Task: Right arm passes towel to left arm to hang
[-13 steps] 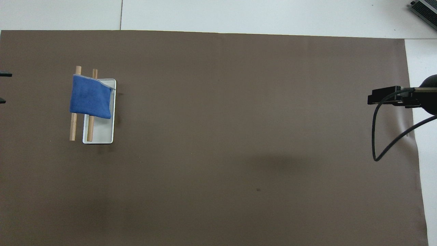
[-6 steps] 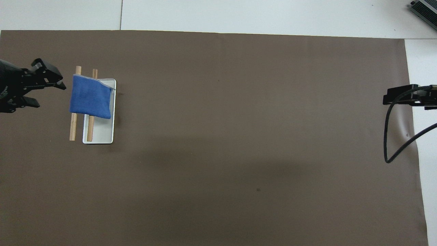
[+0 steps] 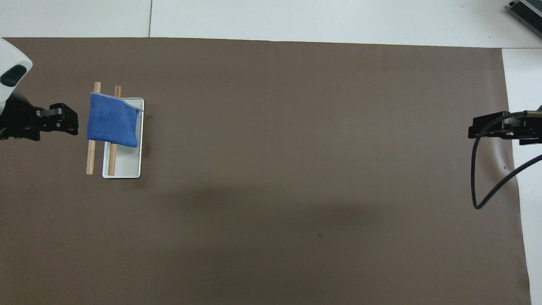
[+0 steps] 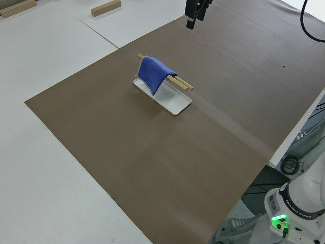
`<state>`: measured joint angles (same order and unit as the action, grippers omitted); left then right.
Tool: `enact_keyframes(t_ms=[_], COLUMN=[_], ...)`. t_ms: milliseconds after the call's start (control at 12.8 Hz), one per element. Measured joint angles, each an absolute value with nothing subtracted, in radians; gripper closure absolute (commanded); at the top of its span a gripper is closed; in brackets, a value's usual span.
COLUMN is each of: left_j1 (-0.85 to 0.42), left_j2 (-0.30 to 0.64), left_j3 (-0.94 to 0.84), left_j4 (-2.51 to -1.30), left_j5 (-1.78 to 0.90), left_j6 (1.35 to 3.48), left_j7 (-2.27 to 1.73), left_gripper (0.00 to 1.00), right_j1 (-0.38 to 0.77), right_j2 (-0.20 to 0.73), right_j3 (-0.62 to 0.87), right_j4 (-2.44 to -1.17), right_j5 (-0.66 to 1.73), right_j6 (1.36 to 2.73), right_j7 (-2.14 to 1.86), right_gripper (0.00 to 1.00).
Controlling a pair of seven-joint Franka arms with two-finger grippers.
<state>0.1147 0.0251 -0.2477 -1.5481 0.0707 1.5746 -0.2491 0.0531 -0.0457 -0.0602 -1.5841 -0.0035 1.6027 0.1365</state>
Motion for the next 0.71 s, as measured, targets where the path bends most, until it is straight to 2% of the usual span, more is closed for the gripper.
enact_keyframes(t_ms=[392,470,705], left_j1=[0.132,0.132,0.13], left_j2=[0.025,0.025,0.021], left_j3=[-0.241,-0.242,-0.248], left_j4=[-1.551,-1.553,-1.566], left_j5=[0.068,0.055,0.028], left_j6=[1.574,1.574,1.574], left_j7=[-0.132,-0.113,-0.099], left_gripper=[0.24,0.0,0.0], right_j1=[0.038,0.038,0.039], right_j2=[-0.048,-0.048,-0.049], right_j3=[-0.068,-0.067,-0.061], right_j4=[-1.605,-1.607,-1.611], right_j5=[0.034,0.033,-0.003], right_j6=[1.611,1.621,1.632], right_j7=[0.137,0.137,0.15], right_gripper=[0.0,0.0,0.0])
